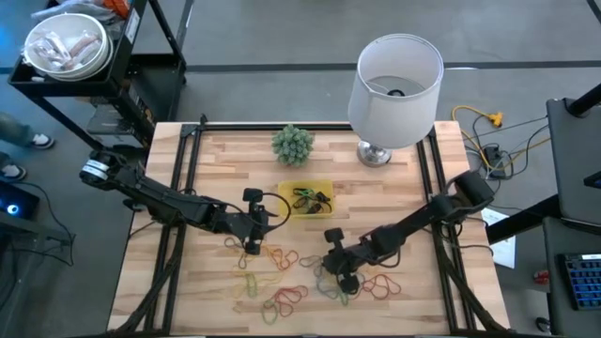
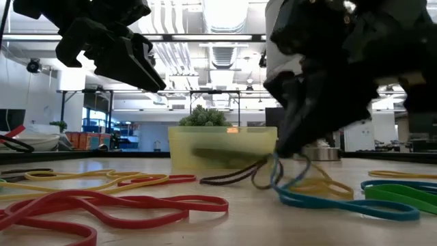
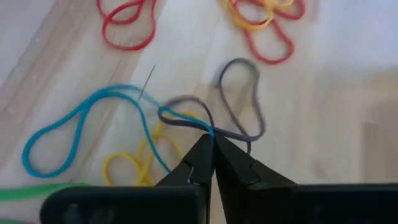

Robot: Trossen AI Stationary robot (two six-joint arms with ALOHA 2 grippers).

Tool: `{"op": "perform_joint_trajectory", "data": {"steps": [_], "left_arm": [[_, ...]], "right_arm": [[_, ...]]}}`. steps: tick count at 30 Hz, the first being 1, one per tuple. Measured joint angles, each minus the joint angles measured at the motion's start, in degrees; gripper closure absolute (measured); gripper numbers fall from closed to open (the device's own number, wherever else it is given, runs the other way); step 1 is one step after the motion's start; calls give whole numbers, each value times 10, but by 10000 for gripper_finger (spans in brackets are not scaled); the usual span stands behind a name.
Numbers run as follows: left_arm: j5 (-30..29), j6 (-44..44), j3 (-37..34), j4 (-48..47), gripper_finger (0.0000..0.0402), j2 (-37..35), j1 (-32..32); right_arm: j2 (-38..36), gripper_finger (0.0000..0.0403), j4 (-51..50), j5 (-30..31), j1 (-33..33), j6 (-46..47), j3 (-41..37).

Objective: Pick and place rubber bands into bin
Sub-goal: Put the blue rubber band into the yellow bin

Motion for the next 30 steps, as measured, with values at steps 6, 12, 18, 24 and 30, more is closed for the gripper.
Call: {"op": "perform_joint_trajectory", "data": {"steps": [6,12,18,24,30], "left_arm": [[0,0,0,0,267,0,0],[0,0,-1,0,267,0,0],[0,0,-1,4,267,0,0],[0,0,-1,11,267,0,0],[0,0,-2,12,267,0,0]], "right_arm": [[-42,394,-2,9,2,-2,7],[-58,394,-113,144,3,69,7],[-58,394,-229,145,-3,207,-2],[-57,369,-215,86,2,226,-16],[-57,308,-213,85,2,230,-20]]}}
